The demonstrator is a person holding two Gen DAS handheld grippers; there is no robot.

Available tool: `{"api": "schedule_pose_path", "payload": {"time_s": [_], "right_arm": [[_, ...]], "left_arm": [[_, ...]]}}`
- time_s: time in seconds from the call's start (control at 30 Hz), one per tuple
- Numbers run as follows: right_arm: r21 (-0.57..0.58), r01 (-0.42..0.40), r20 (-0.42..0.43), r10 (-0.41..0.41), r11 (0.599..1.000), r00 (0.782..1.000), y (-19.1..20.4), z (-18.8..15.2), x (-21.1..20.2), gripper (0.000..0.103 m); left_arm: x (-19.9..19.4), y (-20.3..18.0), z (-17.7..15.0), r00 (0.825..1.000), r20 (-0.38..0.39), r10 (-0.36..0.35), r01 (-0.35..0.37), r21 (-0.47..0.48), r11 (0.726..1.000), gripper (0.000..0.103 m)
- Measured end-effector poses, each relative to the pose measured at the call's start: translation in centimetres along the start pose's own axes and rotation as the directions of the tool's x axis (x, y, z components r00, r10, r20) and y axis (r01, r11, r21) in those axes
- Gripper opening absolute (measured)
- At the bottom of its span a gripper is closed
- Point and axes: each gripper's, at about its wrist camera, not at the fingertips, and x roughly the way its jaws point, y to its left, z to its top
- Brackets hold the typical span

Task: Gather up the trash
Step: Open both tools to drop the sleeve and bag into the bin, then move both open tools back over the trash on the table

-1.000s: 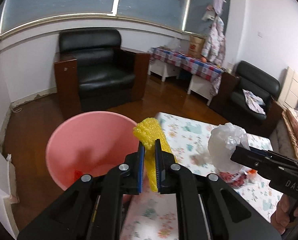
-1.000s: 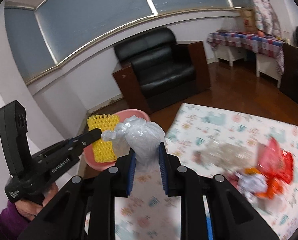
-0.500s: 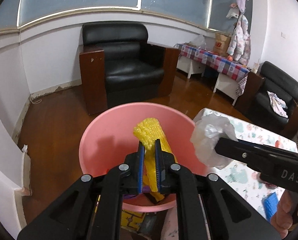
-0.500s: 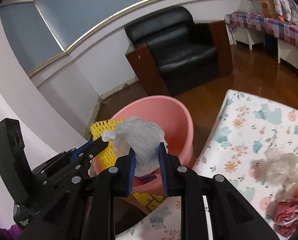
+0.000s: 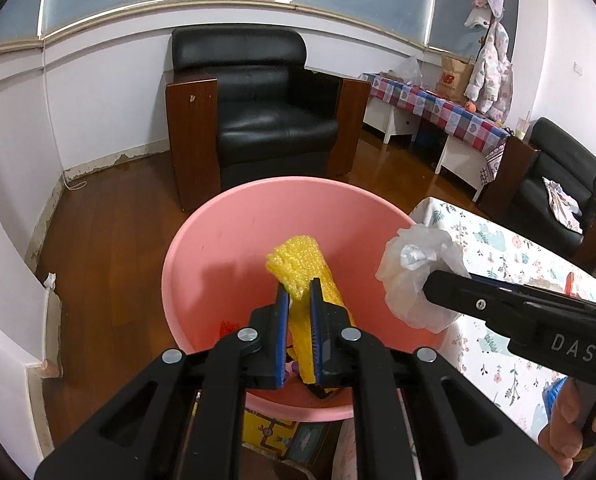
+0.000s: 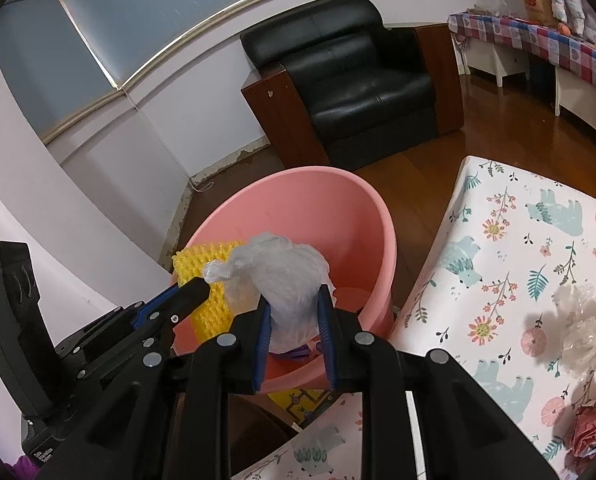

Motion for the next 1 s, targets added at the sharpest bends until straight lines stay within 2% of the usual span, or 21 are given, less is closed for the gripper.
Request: {"api": "schedule_pose_path", "payload": {"time_s": [0.17, 0.23, 0.3, 0.37, 0.43, 0.73, 1.0], "right_arm": [[0.005, 0.019, -0.012, -0.019, 1.000, 1.000, 0.1, -0.1, 0.9, 0.022], [0.016, 0.027, -0.016, -0.027, 1.000, 1.000, 0.1, 0.0, 1.3, 0.030], [0.022, 0.025, -0.019, -0.025, 0.999, 1.000, 0.1, 0.0, 1.7, 0.040], [0.024, 0.023, -0.015, -0.022, 0.999, 1.000, 0.0, 0.1, 1.7, 0.044], [0.020, 0.019, -0.009, -0.019, 1.000, 1.000, -0.1, 0.1, 1.4, 0.045], [0.016, 0.030, 0.027, -0.031, 0.999, 0.999, -0.7, -0.7, -1.3, 0.045], [-0.019, 0.098, 0.065, -0.097, 0.995, 0.993, -1.7, -2.2, -5.9, 0.045]], "left_arm": [[0.3, 0.2, 0.0, 1.000, -0.009, 0.006, -0.006, -0.001, 1.000, 0.009], [0.4, 0.3, 0.0, 1.000, -0.014, 0.010, -0.010, -0.001, 1.000, 0.011], [0.5, 0.4, 0.0, 1.000, -0.027, 0.015, -0.016, -0.010, 1.000, 0.017], [0.7, 0.8, 0.0, 0.999, -0.038, 0.010, -0.010, -0.021, 1.000, 0.030], [0.6, 0.9, 0.0, 0.999, -0.040, 0.001, -0.002, -0.029, 1.000, 0.033], [-1.3, 0.4, 0.4, 0.999, 0.022, -0.025, 0.025, -0.035, 0.999, 0.033], [-3.6, -2.4, 0.4, 0.994, 0.047, -0.096, 0.096, 0.001, 0.995, 0.033]]}}
